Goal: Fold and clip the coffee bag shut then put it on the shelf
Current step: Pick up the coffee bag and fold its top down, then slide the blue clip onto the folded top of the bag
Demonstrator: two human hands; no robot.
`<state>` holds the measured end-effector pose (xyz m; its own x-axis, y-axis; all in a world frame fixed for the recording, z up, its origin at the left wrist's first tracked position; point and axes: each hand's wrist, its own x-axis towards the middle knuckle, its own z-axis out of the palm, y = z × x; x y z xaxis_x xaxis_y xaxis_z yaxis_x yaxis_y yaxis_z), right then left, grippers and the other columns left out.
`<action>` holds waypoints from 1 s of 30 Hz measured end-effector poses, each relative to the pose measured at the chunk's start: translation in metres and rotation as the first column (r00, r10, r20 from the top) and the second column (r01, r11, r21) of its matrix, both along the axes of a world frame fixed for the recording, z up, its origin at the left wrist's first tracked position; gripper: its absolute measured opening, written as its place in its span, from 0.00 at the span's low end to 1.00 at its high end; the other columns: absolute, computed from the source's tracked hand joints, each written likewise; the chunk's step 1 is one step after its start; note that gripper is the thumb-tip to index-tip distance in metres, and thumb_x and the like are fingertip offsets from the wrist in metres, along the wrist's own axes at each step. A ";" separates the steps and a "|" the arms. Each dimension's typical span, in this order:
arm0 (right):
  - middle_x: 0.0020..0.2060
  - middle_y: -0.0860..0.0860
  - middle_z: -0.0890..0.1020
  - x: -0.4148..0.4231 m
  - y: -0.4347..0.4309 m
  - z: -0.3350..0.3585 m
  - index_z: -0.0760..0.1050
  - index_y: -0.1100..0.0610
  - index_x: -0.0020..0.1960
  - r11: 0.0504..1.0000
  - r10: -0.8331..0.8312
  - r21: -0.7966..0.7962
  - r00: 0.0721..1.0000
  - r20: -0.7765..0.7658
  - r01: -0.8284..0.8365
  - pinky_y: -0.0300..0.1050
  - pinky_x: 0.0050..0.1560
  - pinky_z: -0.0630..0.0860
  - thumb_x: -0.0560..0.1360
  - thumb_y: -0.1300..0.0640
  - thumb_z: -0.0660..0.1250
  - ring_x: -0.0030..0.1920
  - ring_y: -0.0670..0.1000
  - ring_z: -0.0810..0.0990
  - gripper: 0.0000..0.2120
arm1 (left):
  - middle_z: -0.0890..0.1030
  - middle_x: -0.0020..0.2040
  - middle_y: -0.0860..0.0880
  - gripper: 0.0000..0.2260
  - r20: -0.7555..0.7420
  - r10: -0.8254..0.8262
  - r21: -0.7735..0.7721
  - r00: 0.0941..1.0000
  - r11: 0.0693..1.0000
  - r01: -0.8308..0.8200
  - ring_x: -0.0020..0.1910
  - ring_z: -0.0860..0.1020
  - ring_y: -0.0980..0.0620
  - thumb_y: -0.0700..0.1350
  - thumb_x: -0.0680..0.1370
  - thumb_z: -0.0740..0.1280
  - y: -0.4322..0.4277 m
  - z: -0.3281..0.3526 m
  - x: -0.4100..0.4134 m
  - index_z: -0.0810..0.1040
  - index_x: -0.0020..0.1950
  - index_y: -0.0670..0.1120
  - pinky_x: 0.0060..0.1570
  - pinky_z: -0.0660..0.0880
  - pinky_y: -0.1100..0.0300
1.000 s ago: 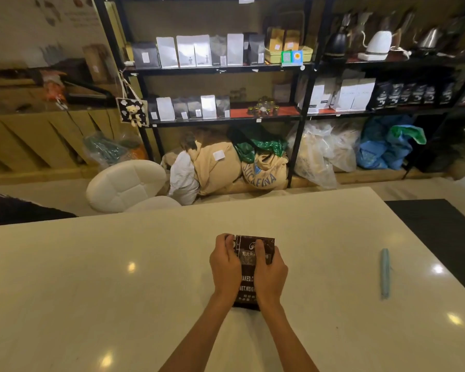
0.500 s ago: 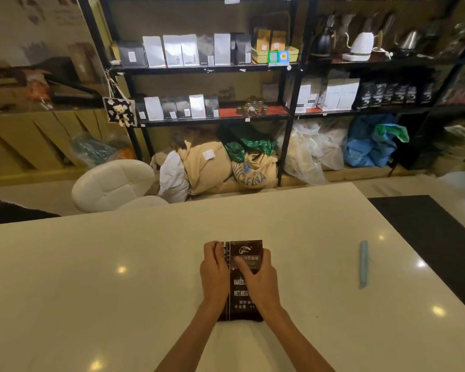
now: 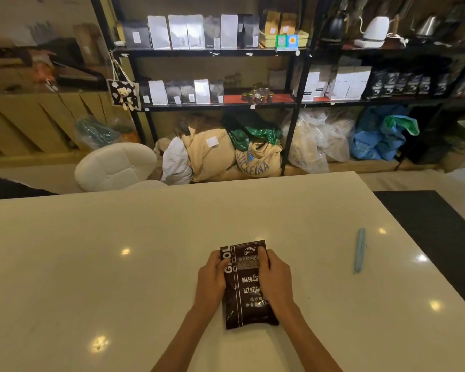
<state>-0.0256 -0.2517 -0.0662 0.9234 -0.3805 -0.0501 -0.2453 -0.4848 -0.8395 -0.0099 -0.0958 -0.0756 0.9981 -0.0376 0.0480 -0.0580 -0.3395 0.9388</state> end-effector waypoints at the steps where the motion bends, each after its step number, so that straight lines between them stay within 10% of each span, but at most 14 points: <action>1: 0.34 0.44 0.80 -0.001 0.002 0.001 0.73 0.50 0.43 0.998 -0.026 -0.059 1.000 0.012 0.027 0.32 0.30 0.69 0.82 0.42 0.53 0.33 0.42 0.80 0.17 | 0.83 0.44 0.51 0.06 0.011 0.010 0.055 1.000 0.998 -0.010 0.42 0.83 0.53 0.40 0.82 0.61 0.000 -0.001 0.001 0.76 0.50 0.50 0.42 0.80 0.55; 8: 0.53 0.50 0.80 0.000 -0.016 0.019 0.77 0.52 0.61 0.905 -0.003 -0.424 1.000 0.025 0.013 0.47 0.53 0.74 0.82 0.46 0.54 0.54 0.51 0.76 0.17 | 0.81 0.41 0.50 0.07 0.062 0.074 0.276 0.995 0.957 -0.089 0.44 0.73 0.50 0.48 0.77 0.70 0.009 0.003 0.020 0.82 0.46 0.44 0.42 0.67 0.62; 12: 0.54 0.57 0.81 -0.008 -0.116 0.033 0.79 0.56 0.60 0.839 -0.259 -0.464 0.959 0.117 0.283 0.51 0.50 0.75 0.81 0.55 0.61 0.56 0.58 0.76 0.12 | 0.82 0.38 0.50 0.08 0.066 0.048 0.312 0.997 0.948 -0.066 0.43 0.77 0.48 0.49 0.77 0.70 0.009 0.000 0.023 0.83 0.44 0.45 0.46 0.74 0.51; 17: 0.59 0.66 0.74 -0.008 -0.187 0.030 0.69 0.64 0.67 0.833 -0.429 -0.462 0.882 -0.195 0.304 0.59 0.57 0.73 0.79 0.54 0.65 0.59 0.67 0.72 0.20 | 0.84 0.47 0.45 0.17 -0.047 0.106 0.289 0.993 0.953 -0.089 0.46 0.77 0.51 0.49 0.76 0.72 0.008 0.006 0.030 0.79 0.61 0.42 0.44 0.71 0.61; 23: 0.53 0.57 0.81 -0.002 -0.136 0.041 0.75 0.56 0.62 0.985 -0.030 -0.166 0.999 0.045 0.037 0.50 0.47 0.78 0.77 0.66 0.66 0.48 0.57 0.80 0.15 | 0.77 0.55 0.47 0.25 0.264 -0.017 0.408 0.964 0.908 -0.096 0.54 0.72 0.50 0.49 0.77 0.70 -0.002 0.037 0.029 0.69 0.72 0.46 0.55 0.73 0.53; 27: 0.52 0.40 0.78 -0.004 -0.081 0.080 0.76 0.44 0.59 0.894 0.433 -0.217 0.880 0.194 -0.391 0.36 0.49 0.74 0.77 0.59 0.68 0.50 0.43 0.77 0.14 | 0.73 0.69 0.47 0.26 0.425 -0.255 0.422 0.869 0.905 0.059 0.66 0.69 0.50 0.48 0.77 0.71 -0.026 0.069 0.026 0.69 0.74 0.48 0.67 0.65 0.55; 30: 0.50 0.40 0.82 -0.002 -0.067 0.105 0.78 0.44 0.55 0.880 0.472 -0.071 0.846 0.248 -0.471 0.32 0.46 0.76 0.76 0.58 0.71 0.50 0.42 0.80 0.12 | 0.82 0.59 0.48 0.14 0.553 -0.345 0.491 0.759 0.870 0.038 0.59 0.74 0.49 0.47 0.78 0.67 -0.037 0.086 0.022 0.79 0.63 0.47 0.58 0.71 0.54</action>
